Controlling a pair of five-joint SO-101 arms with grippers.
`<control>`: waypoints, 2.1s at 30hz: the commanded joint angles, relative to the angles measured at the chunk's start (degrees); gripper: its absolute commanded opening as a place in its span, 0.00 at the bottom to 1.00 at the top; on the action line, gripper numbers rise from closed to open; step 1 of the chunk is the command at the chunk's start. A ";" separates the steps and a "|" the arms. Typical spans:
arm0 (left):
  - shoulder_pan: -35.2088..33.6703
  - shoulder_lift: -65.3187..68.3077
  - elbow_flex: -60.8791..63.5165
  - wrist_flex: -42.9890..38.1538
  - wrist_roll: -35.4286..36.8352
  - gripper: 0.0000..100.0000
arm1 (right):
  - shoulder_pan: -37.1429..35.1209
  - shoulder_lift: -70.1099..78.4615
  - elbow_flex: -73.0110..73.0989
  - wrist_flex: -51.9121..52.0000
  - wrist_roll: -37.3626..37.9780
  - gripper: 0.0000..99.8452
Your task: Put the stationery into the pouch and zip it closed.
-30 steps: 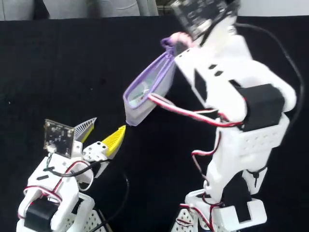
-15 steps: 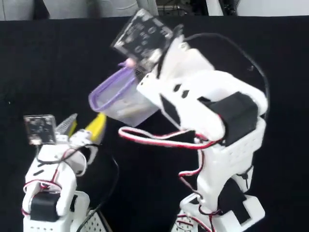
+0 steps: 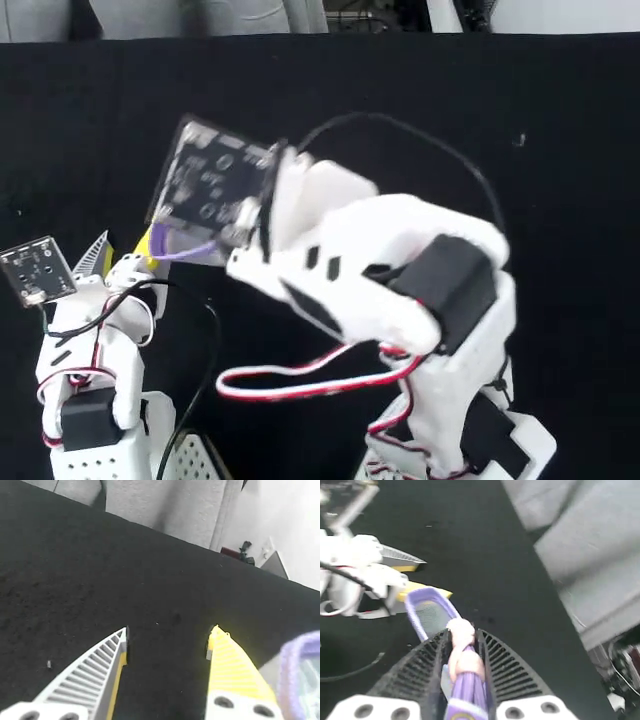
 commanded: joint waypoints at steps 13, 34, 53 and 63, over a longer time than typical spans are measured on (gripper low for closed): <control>-0.31 -0.70 -0.75 -1.93 0.79 0.26 | -11.16 -1.89 4.18 1.05 0.09 0.01; 0.66 -0.62 -24.31 18.20 2.64 0.27 | 1.58 -1.89 14.20 -11.16 0.44 0.01; 30.81 -0.53 -48.66 33.93 2.20 0.27 | 5.63 -1.89 14.64 -14.33 0.44 0.01; 20.97 -0.70 -20.18 17.76 -4.40 0.27 | 5.63 -1.89 14.55 -13.89 0.53 0.01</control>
